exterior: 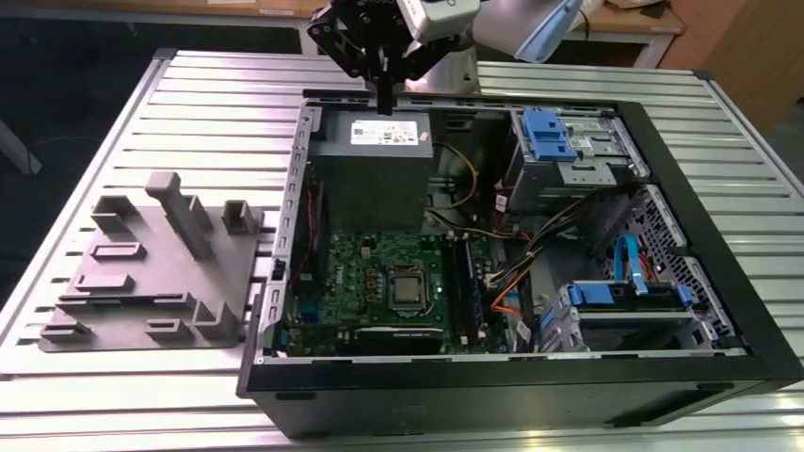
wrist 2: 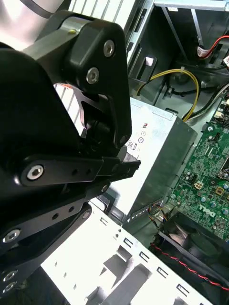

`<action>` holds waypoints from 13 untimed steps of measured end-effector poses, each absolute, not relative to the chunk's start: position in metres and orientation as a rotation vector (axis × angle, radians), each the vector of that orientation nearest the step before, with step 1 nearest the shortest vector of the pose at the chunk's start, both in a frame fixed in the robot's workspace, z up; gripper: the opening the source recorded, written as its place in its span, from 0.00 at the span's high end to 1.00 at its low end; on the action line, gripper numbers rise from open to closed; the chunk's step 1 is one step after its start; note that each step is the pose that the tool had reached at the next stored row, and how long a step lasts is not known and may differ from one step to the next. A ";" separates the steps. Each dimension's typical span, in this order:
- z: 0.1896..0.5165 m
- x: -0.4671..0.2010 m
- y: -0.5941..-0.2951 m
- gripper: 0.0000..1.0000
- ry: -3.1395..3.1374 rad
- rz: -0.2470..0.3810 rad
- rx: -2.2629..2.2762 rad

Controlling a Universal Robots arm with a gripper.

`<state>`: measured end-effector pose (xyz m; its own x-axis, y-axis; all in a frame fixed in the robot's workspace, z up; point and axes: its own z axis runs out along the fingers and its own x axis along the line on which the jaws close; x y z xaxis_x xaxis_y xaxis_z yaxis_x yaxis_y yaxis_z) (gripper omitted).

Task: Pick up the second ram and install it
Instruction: 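Reach for the second ram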

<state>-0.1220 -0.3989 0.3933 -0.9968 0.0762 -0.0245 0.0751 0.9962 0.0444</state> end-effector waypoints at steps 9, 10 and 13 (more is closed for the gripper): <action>0.393 -0.128 -0.399 0.93 3.112 0.068 0.118; 0.393 -0.129 -0.399 0.93 3.113 0.068 0.118; 0.393 -0.131 -0.399 0.93 3.112 0.068 0.118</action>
